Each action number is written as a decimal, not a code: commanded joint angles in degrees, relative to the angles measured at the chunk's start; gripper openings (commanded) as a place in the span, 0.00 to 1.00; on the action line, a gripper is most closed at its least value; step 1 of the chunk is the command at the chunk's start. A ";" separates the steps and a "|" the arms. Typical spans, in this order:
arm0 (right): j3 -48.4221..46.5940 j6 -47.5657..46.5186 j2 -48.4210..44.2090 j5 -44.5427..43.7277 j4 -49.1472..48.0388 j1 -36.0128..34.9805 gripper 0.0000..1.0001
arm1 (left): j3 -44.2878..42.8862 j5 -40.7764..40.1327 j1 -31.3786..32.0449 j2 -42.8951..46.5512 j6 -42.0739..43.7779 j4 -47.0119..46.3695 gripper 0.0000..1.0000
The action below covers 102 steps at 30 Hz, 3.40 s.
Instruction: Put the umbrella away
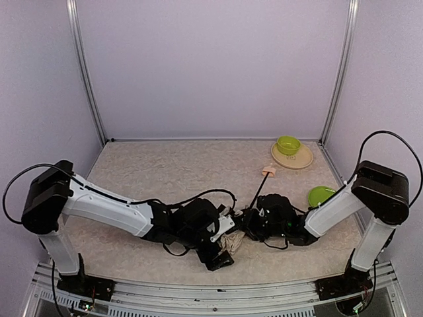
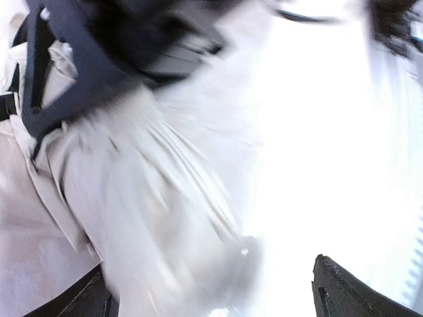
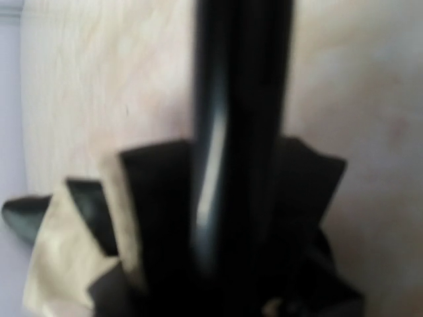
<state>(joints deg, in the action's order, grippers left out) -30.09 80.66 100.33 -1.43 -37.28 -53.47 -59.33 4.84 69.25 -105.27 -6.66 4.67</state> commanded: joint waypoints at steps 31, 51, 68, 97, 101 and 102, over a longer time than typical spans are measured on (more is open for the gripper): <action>4.25 -44.60 -7.18 32.84 6.12 12.17 0.00 | 15.06 14.73 -14.22 0.59 -25.26 -19.98 0.50; 1.26 -61.73 -43.03 55.59 22.23 13.75 0.00 | 20.57 7.19 -9.95 21.49 0.11 -26.72 0.55; -16.76 -78.84 -48.34 73.67 44.08 13.40 0.00 | 17.88 15.41 -8.72 27.52 21.69 -42.52 0.72; -27.29 -101.29 -47.78 73.16 62.26 13.55 0.00 | -10.15 8.44 9.06 17.05 27.83 -28.89 0.48; -27.87 -101.99 -47.92 71.85 62.23 13.72 0.00 | -11.78 6.72 11.09 16.81 28.17 -28.59 0.62; -28.20 -102.66 -47.68 72.41 62.81 13.74 0.00 | -11.95 5.65 11.46 16.85 27.96 -28.66 0.67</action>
<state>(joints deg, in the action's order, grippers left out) -57.45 -22.61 53.34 72.47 29.45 -40.10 -69.04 14.24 79.46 -88.71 21.69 -21.96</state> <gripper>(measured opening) 0.277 0.581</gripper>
